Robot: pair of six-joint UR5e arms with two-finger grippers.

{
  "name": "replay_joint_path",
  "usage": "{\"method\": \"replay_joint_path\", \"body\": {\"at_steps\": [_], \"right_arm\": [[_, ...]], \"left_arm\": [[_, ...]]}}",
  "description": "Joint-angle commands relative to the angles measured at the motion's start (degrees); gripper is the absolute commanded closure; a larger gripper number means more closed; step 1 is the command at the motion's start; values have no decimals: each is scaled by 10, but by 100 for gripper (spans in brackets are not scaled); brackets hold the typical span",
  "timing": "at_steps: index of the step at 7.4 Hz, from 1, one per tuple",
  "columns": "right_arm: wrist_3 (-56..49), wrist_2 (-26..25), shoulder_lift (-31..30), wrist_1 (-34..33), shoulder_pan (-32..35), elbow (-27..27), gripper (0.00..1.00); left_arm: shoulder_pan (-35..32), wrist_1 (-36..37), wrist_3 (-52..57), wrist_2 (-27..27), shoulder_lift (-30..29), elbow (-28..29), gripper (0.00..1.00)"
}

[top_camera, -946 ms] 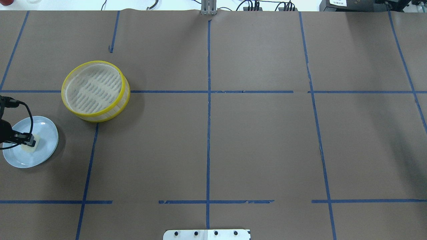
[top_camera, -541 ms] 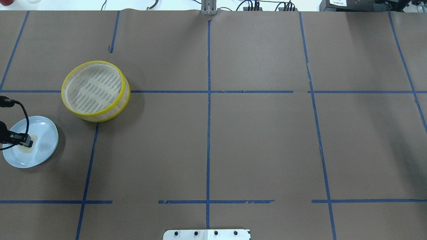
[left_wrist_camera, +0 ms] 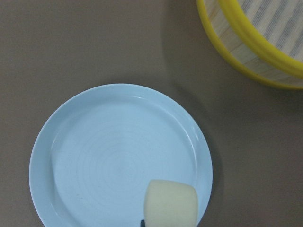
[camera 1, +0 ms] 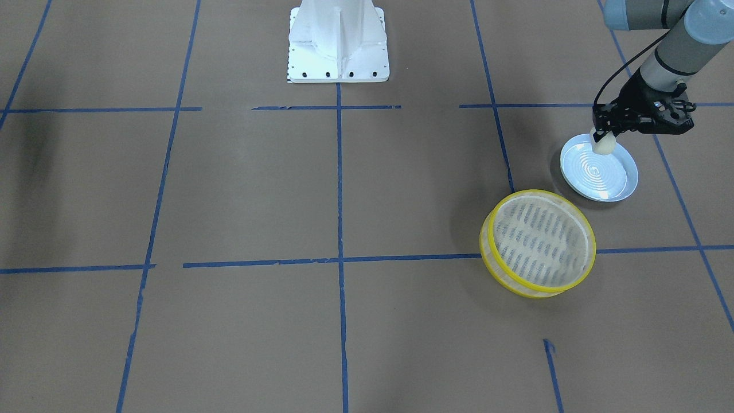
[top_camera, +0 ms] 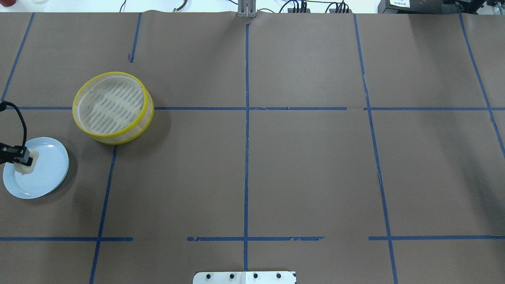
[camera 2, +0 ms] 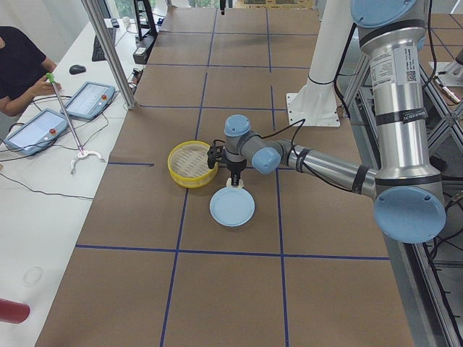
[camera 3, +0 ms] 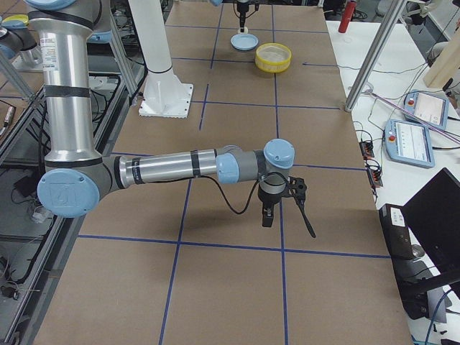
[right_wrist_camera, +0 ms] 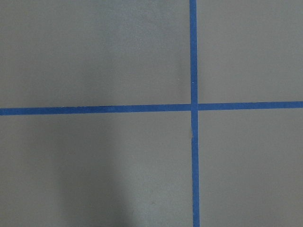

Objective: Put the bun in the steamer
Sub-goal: 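Lift the bun with the left gripper and carry it over the steamer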

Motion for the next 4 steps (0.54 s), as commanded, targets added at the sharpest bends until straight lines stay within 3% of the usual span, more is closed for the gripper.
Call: {"method": "replay_joint_path", "body": {"at_steps": [1, 3, 4], "right_arm": [[0, 0, 0, 0, 0, 0, 0], [0, 0, 0, 0, 0, 0, 0], [0, 0, 0, 0, 0, 0, 0]], "left_arm": [[-45, 136, 63, 0, -93, -4, 73], [-55, 277, 113, 8, -232, 21, 73], [-54, 282, 111, 7, -275, 50, 73]]}}
